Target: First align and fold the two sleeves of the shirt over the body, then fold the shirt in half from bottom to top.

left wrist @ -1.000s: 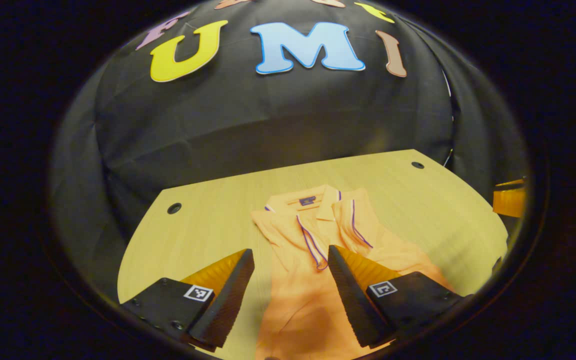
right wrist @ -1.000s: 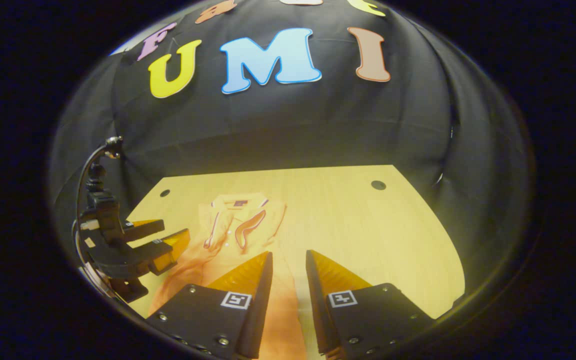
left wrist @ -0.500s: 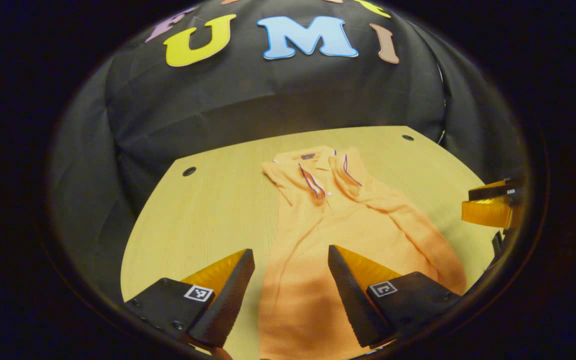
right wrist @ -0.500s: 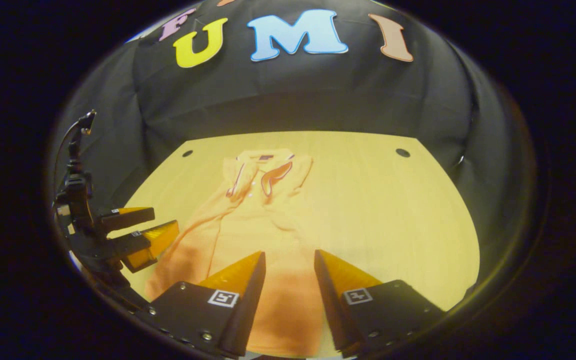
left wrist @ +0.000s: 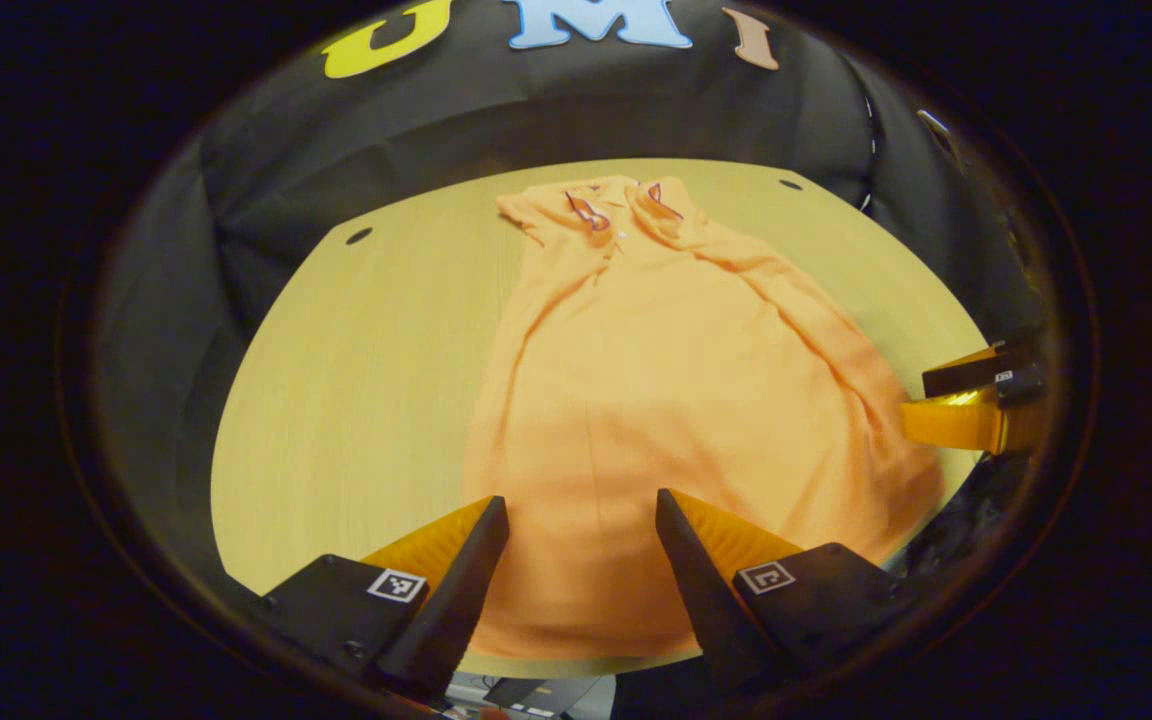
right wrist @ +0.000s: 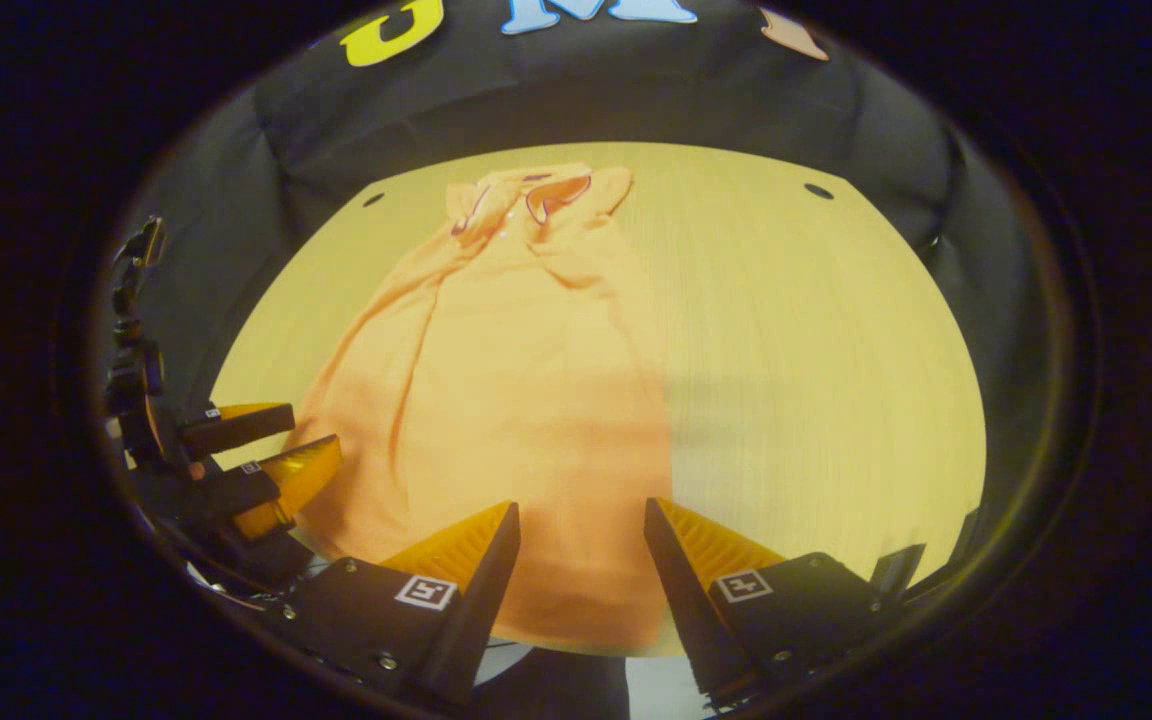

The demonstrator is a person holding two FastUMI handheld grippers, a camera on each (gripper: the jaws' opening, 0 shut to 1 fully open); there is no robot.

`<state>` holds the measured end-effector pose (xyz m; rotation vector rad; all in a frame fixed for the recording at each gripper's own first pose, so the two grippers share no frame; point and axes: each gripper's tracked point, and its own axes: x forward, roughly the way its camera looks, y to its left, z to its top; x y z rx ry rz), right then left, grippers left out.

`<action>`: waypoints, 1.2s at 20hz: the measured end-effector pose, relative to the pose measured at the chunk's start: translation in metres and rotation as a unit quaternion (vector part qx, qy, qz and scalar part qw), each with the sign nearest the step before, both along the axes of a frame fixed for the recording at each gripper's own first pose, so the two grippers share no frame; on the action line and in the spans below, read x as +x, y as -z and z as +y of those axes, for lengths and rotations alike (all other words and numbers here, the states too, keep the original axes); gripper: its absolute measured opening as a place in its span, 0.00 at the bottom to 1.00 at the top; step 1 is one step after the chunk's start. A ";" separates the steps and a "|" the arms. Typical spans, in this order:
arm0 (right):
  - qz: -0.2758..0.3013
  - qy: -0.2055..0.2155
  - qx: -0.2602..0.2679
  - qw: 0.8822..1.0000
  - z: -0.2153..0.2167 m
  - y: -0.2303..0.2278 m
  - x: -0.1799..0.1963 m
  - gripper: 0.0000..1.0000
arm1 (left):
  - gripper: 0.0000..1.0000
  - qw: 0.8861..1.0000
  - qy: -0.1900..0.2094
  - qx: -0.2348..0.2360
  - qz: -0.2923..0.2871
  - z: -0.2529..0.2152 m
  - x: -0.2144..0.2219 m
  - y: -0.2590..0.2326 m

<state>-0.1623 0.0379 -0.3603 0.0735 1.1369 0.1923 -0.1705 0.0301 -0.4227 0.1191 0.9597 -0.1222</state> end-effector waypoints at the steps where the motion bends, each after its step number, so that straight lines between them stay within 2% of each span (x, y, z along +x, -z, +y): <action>1: 0.020 -0.004 -0.008 1.000 -0.002 0.007 -0.013 0.89 | 0.98 1.000 0.000 0.003 0.009 0.001 -0.006 0.005; 2: 0.032 -0.007 -0.017 0.999 -0.005 0.010 -0.024 0.92 | 0.98 1.000 0.001 0.008 0.015 0.003 -0.009 0.008; 5: 0.064 -0.018 -0.031 0.997 -0.005 0.021 -0.037 0.92 | 0.98 0.999 -0.002 0.015 0.036 0.009 -0.018 0.014; 6: 0.069 -0.021 -0.039 0.997 -0.005 0.024 -0.037 0.87 | 1.00 0.999 -0.001 0.011 0.033 0.008 -0.018 0.012; 7: 0.070 -0.024 -0.045 0.996 -0.005 0.025 -0.036 0.93 | 0.94 0.999 -0.001 0.010 0.036 0.007 -0.017 0.014; 8: 0.071 -0.029 -0.053 0.996 -0.004 0.026 -0.037 0.93 | 0.98 0.999 -0.001 0.009 0.036 0.006 -0.016 0.015; 11: 0.079 -0.059 -0.084 0.992 -0.003 0.029 -0.036 0.93 | 0.96 0.999 -0.007 -0.005 0.044 0.005 -0.015 0.017; 13: 0.094 -0.054 -0.085 0.991 -0.003 0.029 -0.037 0.94 | 0.98 0.999 -0.018 -0.024 0.043 0.004 -0.014 0.017; 16: 0.100 -0.055 -0.086 0.990 -0.001 0.029 -0.037 0.94 | 0.96 0.999 -0.001 -0.024 0.042 -0.005 -0.014 0.016; 17: 0.101 -0.054 -0.086 0.990 0.002 0.029 -0.037 0.90 | 0.90 0.999 0.010 -0.024 0.044 -0.011 -0.015 0.018; 18: 0.097 -0.054 -0.086 0.990 0.006 0.028 -0.037 0.85 | 0.74 0.998 0.023 -0.027 0.042 -0.017 -0.015 0.018; 19: 0.087 -0.054 -0.086 0.991 0.010 0.027 -0.032 0.69 | 0.65 0.998 0.033 -0.030 0.043 -0.024 -0.013 0.018; 20: 0.083 -0.059 -0.087 0.991 0.011 0.028 -0.033 0.52 | 0.42 0.998 0.034 -0.032 0.040 -0.026 -0.010 0.020; 21: 0.083 -0.062 -0.090 0.991 0.012 0.031 -0.032 0.26 | 0.27 0.998 0.031 -0.034 0.043 -0.025 -0.009 0.020; 22: 0.086 -0.062 -0.089 0.990 0.012 0.030 -0.032 0.19 | 0.11 0.998 0.026 -0.042 0.041 -0.025 -0.010 0.021; 23: 0.088 -0.059 -0.088 0.990 0.011 0.030 -0.032 0.18 | 0.11 0.998 0.020 -0.048 0.044 -0.024 -0.010 0.018; 24: 0.084 -0.046 -0.084 0.992 0.011 0.036 -0.029 0.18 | 0.06 0.998 0.018 -0.050 0.040 -0.023 -0.008 0.016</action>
